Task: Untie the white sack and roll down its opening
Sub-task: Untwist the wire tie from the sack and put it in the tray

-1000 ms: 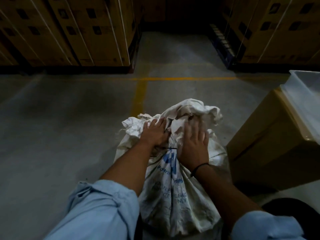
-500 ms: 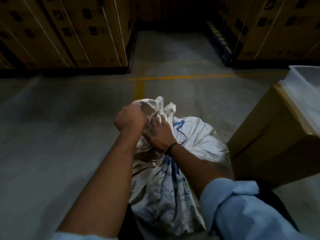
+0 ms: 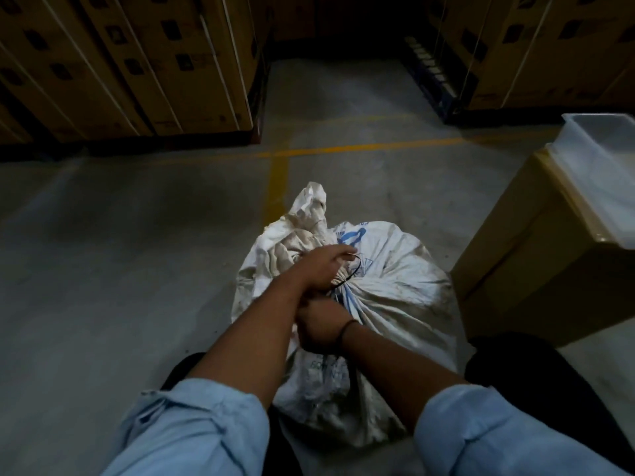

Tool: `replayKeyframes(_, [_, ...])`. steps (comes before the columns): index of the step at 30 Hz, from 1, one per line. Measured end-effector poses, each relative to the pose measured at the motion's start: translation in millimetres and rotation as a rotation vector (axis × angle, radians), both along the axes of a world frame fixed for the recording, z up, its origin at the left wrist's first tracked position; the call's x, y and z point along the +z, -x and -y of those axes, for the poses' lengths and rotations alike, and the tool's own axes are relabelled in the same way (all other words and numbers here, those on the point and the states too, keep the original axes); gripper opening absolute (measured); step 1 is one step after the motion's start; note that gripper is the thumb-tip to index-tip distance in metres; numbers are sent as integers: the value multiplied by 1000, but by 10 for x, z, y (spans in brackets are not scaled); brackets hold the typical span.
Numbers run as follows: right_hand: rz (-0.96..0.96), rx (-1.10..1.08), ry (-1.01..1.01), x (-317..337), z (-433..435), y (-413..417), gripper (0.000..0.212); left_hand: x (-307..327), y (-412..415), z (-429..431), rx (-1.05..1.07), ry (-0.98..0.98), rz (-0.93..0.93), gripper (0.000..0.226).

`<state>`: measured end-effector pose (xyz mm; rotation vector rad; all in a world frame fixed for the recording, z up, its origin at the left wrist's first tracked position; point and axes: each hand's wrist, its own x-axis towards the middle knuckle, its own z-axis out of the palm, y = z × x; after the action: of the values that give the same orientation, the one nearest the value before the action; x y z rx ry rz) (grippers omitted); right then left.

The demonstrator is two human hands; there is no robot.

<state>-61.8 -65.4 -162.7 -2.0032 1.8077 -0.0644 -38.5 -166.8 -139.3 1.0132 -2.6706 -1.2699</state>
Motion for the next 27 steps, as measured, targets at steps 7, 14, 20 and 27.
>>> replayKeyframes(7, [-12, -97, 391, 273, -247, 920, 48, 176, -90, -34, 204, -80, -36, 40])
replayKeyframes(14, [-222, -119, 268, 229, -432, 1197, 47, 209, -404, -536, 116, 185, 187, 52])
replayKeyframes(20, [-205, 37, 326, 268, -580, 1006, 32, -11, -644, -674, 108, 148, 86, 64])
replayKeyframes(27, [-78, -57, 58, 465, -744, 883, 31, -305, -904, -643, 180, 29, -149, 49])
